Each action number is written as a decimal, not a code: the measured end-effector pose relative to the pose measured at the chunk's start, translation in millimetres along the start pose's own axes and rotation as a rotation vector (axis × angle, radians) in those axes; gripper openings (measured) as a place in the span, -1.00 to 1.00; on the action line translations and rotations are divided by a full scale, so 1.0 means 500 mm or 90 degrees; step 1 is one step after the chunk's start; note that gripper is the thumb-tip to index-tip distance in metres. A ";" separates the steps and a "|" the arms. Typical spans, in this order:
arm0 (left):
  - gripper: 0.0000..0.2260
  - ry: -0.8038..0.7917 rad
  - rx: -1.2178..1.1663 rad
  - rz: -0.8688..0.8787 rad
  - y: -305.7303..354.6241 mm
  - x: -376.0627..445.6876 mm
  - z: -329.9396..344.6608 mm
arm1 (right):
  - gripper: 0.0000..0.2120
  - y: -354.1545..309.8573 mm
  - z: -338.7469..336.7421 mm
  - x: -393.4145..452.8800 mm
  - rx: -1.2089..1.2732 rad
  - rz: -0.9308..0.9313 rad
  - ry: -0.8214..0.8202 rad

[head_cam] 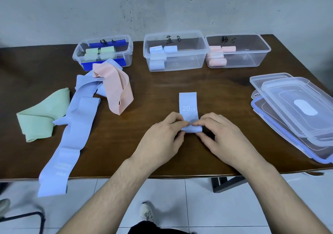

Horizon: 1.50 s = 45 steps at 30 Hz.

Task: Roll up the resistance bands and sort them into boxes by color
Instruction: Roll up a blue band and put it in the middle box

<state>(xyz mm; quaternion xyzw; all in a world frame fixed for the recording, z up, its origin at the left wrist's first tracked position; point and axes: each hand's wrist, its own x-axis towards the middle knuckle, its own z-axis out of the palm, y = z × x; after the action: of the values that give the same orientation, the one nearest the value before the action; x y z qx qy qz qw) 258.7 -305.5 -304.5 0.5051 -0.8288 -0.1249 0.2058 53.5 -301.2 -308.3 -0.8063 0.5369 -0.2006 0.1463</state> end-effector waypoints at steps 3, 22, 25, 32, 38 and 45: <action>-0.75 0.020 -0.022 -0.004 0.002 -0.003 0.001 | -0.75 0.001 0.000 0.004 0.003 -0.001 0.001; -0.69 -0.066 0.015 -0.051 0.000 0.035 -0.009 | -0.75 0.000 -0.012 0.030 0.006 -0.002 -0.018; -0.70 -0.054 0.021 -0.037 0.004 0.021 -0.009 | -0.76 0.000 -0.009 0.015 0.002 -0.013 -0.015; -0.77 -0.018 0.000 0.016 0.018 -0.049 -0.006 | -0.77 -0.008 -0.002 -0.056 0.027 -0.059 0.013; -0.81 -0.006 -0.047 0.027 0.037 -0.085 -0.013 | -0.78 -0.017 0.002 -0.088 0.042 -0.062 0.011; -0.80 -0.019 -0.048 0.012 0.034 -0.084 -0.006 | -0.75 -0.023 0.004 -0.083 -0.031 -0.057 0.027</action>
<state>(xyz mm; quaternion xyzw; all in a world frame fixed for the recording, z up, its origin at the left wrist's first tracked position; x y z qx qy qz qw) 263.7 -260.2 -303.8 0.4873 -0.8311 -0.1620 0.2133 49.4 -258.7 -311.7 -0.8284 0.5082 -0.2105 0.1060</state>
